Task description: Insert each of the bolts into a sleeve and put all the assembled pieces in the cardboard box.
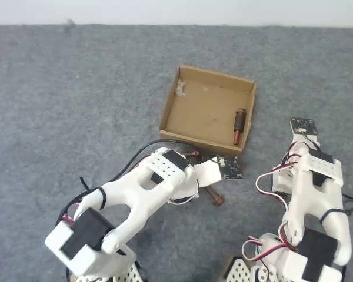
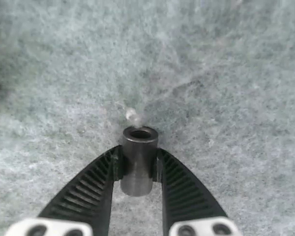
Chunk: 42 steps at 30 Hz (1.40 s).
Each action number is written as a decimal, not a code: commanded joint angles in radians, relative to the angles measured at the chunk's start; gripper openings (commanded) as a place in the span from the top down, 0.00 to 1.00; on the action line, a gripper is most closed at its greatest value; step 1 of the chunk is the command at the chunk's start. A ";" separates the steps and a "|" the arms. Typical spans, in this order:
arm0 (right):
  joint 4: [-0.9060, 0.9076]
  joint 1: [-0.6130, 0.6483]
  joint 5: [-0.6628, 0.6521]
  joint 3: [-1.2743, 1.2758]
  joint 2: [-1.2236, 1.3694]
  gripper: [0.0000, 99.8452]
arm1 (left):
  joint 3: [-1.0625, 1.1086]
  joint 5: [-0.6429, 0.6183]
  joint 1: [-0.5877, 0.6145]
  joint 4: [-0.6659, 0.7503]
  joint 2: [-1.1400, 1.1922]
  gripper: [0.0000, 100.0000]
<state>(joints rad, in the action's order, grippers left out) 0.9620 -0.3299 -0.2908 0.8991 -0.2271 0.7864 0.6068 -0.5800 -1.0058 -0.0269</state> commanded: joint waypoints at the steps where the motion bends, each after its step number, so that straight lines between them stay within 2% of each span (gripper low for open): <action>1: -0.019 0.010 -0.006 -0.048 0.004 0.99 | -0.012 -0.026 0.003 -0.017 -0.031 0.99; 6: -0.019 0.010 -0.005 -0.046 0.004 0.99 | 0.099 -0.092 0.003 0.023 -0.184 0.99; 8: -0.019 0.010 -0.005 -0.046 0.004 0.99 | 0.188 -0.172 0.008 0.100 -0.296 0.99; 11: -0.019 0.008 -0.005 -0.046 0.004 0.99 | 0.294 -0.359 0.037 0.172 -0.491 0.99; 14: -0.019 0.008 -0.005 -0.046 0.004 0.99 | 0.326 -0.491 0.137 0.167 -0.672 0.98; 18: -0.018 0.008 -0.003 -0.046 0.004 0.99 | 0.358 -0.568 0.324 0.163 -0.858 0.98; 22: -0.018 0.010 0.023 -0.046 0.005 0.99 | 0.394 -0.621 0.431 0.164 -0.957 0.98; 26: -0.018 0.012 0.051 -0.046 0.005 0.99 | 0.395 -0.686 0.520 0.183 -0.959 0.98; 30: -0.019 0.036 0.068 -0.046 -0.005 0.99 | 0.449 -0.813 0.597 0.397 -0.905 0.99; 35: -0.067 0.116 0.245 -0.046 -0.007 0.99 | 0.495 -0.968 0.606 0.644 -0.784 0.99; 38: -0.090 0.127 0.316 -0.046 -0.008 0.99 | 0.476 -0.979 0.614 0.701 -0.694 0.99; 42: -0.104 0.128 0.328 -0.048 -0.028 0.99 | 0.410 -0.965 0.614 0.715 -0.552 0.99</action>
<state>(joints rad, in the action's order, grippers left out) 0.8884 -0.2163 0.0161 0.8991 -0.2256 1.2774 -0.3567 0.0292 -0.3276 -0.6467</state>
